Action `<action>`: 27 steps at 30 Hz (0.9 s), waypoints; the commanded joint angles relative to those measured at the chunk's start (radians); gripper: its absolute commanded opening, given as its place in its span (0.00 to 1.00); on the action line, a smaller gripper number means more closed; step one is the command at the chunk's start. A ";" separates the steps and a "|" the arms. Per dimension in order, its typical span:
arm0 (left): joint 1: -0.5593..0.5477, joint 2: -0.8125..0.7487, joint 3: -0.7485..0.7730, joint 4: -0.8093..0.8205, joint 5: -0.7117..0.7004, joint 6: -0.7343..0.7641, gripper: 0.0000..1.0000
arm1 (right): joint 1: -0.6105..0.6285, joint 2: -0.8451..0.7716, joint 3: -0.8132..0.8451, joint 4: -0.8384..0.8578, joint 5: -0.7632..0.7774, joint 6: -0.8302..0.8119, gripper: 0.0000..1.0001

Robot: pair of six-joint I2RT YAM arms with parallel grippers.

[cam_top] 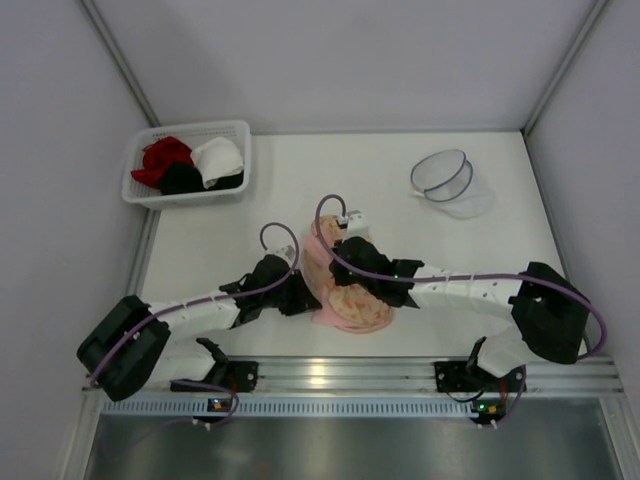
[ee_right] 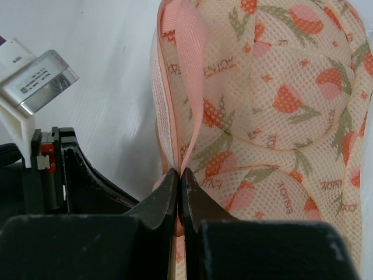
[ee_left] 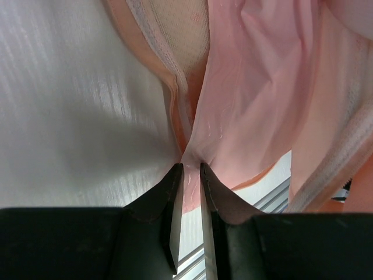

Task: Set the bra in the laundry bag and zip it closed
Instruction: Adjust the bra in the laundry bag.

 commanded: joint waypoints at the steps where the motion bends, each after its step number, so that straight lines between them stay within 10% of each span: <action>1: -0.012 0.054 0.037 0.139 -0.007 -0.016 0.23 | -0.002 -0.049 -0.020 0.081 0.031 0.043 0.00; 27: -0.151 0.261 0.179 0.315 -0.056 -0.064 0.18 | -0.002 -0.222 -0.190 0.176 0.127 0.181 0.00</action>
